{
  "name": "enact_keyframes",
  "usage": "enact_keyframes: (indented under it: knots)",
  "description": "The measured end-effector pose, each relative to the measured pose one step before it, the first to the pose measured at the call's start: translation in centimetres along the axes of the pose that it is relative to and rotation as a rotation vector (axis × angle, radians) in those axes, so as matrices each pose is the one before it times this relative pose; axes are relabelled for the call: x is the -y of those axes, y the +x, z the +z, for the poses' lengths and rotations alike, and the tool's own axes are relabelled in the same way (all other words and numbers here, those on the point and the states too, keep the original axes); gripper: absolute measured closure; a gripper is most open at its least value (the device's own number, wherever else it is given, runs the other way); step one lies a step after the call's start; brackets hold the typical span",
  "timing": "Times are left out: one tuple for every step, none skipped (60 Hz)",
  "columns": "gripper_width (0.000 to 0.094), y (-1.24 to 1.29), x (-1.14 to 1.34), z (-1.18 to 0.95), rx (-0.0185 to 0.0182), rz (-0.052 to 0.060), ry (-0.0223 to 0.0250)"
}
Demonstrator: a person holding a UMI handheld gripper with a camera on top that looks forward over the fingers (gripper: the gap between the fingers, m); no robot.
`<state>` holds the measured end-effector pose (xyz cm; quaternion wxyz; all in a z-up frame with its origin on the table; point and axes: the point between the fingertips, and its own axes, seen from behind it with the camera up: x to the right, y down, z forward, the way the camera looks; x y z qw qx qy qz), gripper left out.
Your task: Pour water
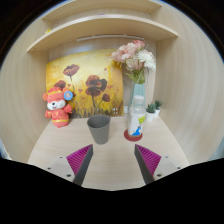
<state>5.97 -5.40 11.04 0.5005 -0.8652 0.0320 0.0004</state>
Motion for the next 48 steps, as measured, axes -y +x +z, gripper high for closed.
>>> enact_keyframes:
  knots:
    - [0.0074,-0.429,0.419,-0.532,0.00012,-0.0027,0.00348]
    - [0.0075,-0.453,0.449,-0.532,-0.00019,-0.0038,0.00494]
    - [0.0070,-0.458,0.595,-0.623,0.00028,-0.0038,0.00323]
    - [0.0070,-0.408,0.496,-0.481,-0.00008,-0.0055,0.00721]
    - [0.0069,-0.401,0.470,-0.473,0.00099,-0.0050,0.00740]
    - [0.0069,-0.426,0.474,-0.459,0.00134,-0.0046,0.00684]
    - [0.0068,-0.406,0.457,-0.449,0.00173,-0.0040,0.00592]
    - [0.0069,-0.385,0.505,-0.425,0.00197,-0.0027,0.00238]
    - [0.0068,-0.382,0.467,-0.421,0.00244,-0.0018,0.00436]
    - [0.0069,-0.380,0.402,-0.431,0.00213,0.0000,0.00493]
    - [0.0069,-0.378,0.388,-0.390,0.00258,0.0000,0.00429]
    - [0.0067,-0.359,0.343,-0.353,0.00291,-0.0001,0.00322]
    - [0.0067,-0.358,0.296,-0.327,0.00335,-0.0002,0.00154]
    - [0.0068,-0.344,0.294,-0.346,0.00385,0.0020,0.00145]
    - [0.0067,-0.309,0.291,-0.323,0.00384,0.0041,0.00156]
    - [0.0068,-0.168,0.393,-0.322,0.00600,0.0021,-0.00007]
    - [0.0070,-0.285,0.238,-0.280,0.00254,0.0033,0.00247]
    - [0.0067,-0.219,0.268,-0.294,-0.00057,-0.0010,0.00237]
    - [0.0069,-0.181,0.253,-0.248,-0.00062,-0.0022,0.00356]
    - [0.0070,-0.156,0.241,-0.272,-0.00095,-0.0040,0.00402]
    - [0.0067,-0.120,0.281,-0.278,-0.00163,-0.0053,0.00472]
    - [0.0068,-0.077,0.267,-0.255,-0.00293,-0.0069,0.00550]
    - [0.0068,-0.054,0.274,-0.215,-0.00374,-0.0073,0.00622]
    - [0.0067,-0.031,0.253,-0.237,-0.00451,-0.0072,0.00632]
    - [0.0067,-0.060,0.190,-0.200,-0.00460,-0.0079,0.00544]
    - [0.0068,-0.048,0.108,-0.171,-0.00327,-0.0070,0.00240]
    - [0.0068,-0.112,0.066,-0.170,-0.00121,-0.0035,-0.00018]
    - [0.0071,-0.014,0.141,-0.136,0.00340,0.0023,-0.00130]
    - [0.0070,-0.111,0.123,-0.172,0.00027,0.0027,0.00123]
    - [0.0069,-0.053,0.118,-0.142,-0.00010,0.0038,0.00263]
    - [0.0069,-0.056,0.112,-0.138,0.00035,0.0035,0.00130]
    - [0.0071,-0.071,0.056,-0.136,0.00000,0.0022,-0.00004]
    - [0.0068,-0.088,0.033,-0.127,0.00070,0.0014,-0.00159]
    - [0.0069,-0.107,0.011,-0.114,0.00104,0.0007,-0.00187]
    - [0.0070,-0.109,0.007,-0.079,0.00135,0.0007,-0.00165]
    - [0.0068,-0.134,0.005,-0.099,0.00126,0.0019,-0.00164]
    - [0.0069,-0.127,-0.004,-0.073,0.00051,0.0025,-0.00127]
    - [0.0070,-0.103,0.000,-0.086,0.00002,0.0024,-0.00137]
    - [0.0068,-0.193,-0.024,-0.124,0.00087,0.0043,-0.00226]
    - [0.0069,-0.149,-0.006,-0.074,0.00224,0.0025,-0.00368]
    - [0.0071,-0.161,-0.017,-0.071,0.00242,0.0027,-0.00463]
    - [0.0069,-0.133,-0.033,-0.081,0.00166,0.0021,-0.00495]
    - [0.0069,-0.098,-0.005,-0.071,0.00067,0.0019,-0.00428]
    - [0.0070,-0.027,-0.014,-0.023,-0.00090,-0.0002,-0.00178]
    - [0.0069,-0.057,0.059,-0.063,-0.00168,0.0011,0.00071]
    - [0.0069,-0.015,0.098,-0.066,-0.00300,0.0008,0.00300]
    - [0.0070,0.011,0.112,-0.052,-0.00355,0.0005,0.00278]
    - [0.0069,0.011,0.100,-0.041,-0.00249,0.0005,0.00189]
